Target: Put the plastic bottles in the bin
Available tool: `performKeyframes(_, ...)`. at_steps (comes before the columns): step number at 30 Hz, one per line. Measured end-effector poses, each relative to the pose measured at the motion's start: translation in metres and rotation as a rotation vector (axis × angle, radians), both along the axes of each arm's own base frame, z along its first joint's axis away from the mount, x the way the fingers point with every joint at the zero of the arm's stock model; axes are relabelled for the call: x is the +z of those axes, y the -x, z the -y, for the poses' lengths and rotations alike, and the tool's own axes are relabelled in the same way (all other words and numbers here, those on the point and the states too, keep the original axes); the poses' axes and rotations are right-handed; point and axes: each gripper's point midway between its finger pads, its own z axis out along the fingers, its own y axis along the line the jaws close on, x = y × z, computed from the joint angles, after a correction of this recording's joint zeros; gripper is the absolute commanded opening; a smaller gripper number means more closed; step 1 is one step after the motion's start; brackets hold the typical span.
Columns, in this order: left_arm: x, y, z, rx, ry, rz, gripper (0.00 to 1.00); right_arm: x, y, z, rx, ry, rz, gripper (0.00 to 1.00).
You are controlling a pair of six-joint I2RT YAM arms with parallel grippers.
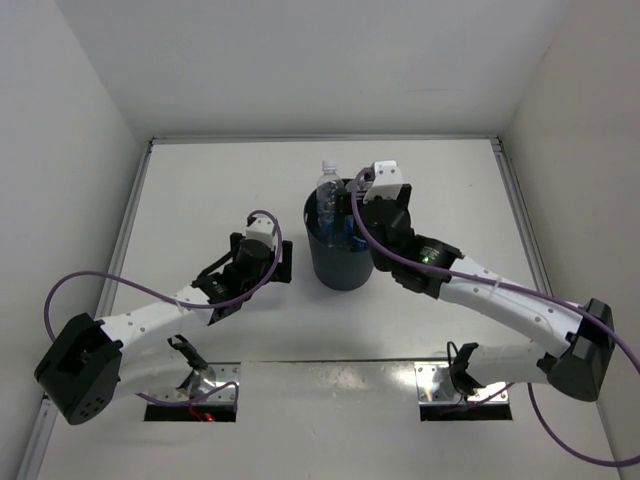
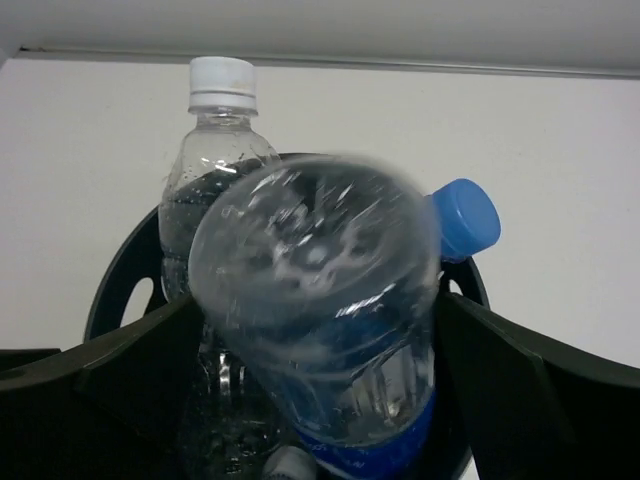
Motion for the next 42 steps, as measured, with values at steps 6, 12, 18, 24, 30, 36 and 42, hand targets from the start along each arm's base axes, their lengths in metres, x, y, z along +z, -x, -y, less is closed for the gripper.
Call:
performKeyframes(6,0.000,0.000,0.000,0.000,0.000,0.000,1.00,0.037,-0.010,0.005,-0.011,-0.034,0.045,1.00)
performKeyframes(12,0.000,0.000,0.000,0.000,0.000,0.000,1.00,0.113,-0.018,0.025,-0.076,-0.131,0.158,1.00)
performKeyframes(18,0.000,0.000,0.000,0.000,0.000,0.000,1.00,0.132,-0.041,0.102,-0.318,-0.216,0.091,1.00)
performKeyframes(24,0.000,0.000,0.000,0.000,0.000,0.000,1.00,0.050,-0.029,0.175,-0.521,-0.248,-0.162,1.00)
performKeyframes(30,-0.005,0.001,-0.001,0.011,-0.002,-0.016,1.00,-0.039,0.013,0.196,-0.541,-0.315,-0.463,1.00)
performKeyframes(36,-0.012,0.005,-0.004,0.026,-0.014,-0.053,1.00,-0.106,0.066,0.189,-0.544,-0.332,-0.694,1.00)
performKeyframes(42,0.011,-0.007,-0.017,0.135,0.005,-0.019,1.00,-0.102,0.084,0.178,-0.526,-0.344,-0.669,1.00)
